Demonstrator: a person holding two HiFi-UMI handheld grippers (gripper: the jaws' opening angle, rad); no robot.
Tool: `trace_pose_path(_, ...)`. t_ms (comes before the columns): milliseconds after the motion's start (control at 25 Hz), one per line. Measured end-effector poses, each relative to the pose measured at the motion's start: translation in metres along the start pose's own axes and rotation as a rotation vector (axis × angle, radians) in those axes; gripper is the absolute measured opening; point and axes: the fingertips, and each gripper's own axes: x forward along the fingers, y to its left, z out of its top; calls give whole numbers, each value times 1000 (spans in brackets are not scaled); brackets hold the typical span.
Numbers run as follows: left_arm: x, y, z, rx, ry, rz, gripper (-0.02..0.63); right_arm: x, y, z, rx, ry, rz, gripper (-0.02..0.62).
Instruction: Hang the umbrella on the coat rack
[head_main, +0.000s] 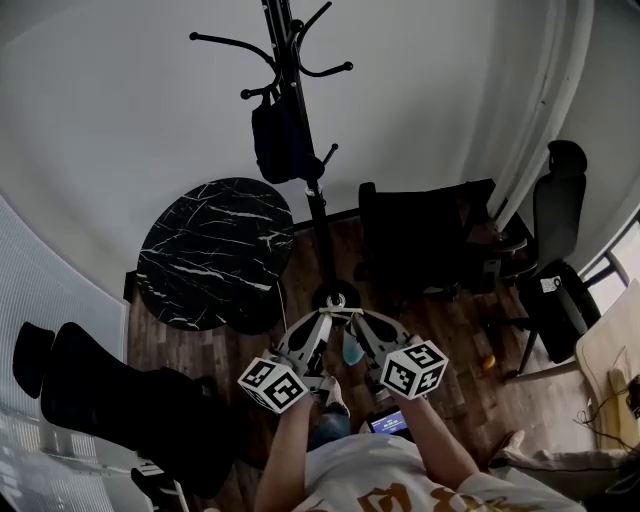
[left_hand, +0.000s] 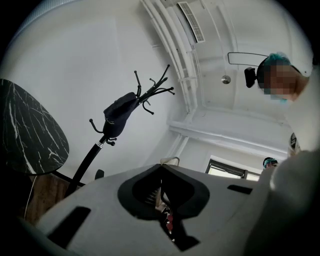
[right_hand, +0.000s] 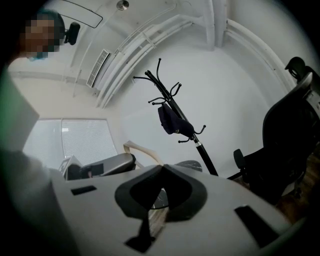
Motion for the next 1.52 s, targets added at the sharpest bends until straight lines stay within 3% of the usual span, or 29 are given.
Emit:
trace_pose_path(200,18,25,-3,21,37,-5,21,24,-21,-2,6,15,-29,11)
trace_pose_path(560,75,96,24,-18,58,-42,21,97,-57,15,0,26,-78,11)
trace_pose_path(1240,150,168,60,-54,122,-163,21,185,-107,48,13,-56,-192,12)
trace_pose_path(1520,162,174,64,24,147,-186,21,192,-107,50,0,-49,-218,11)
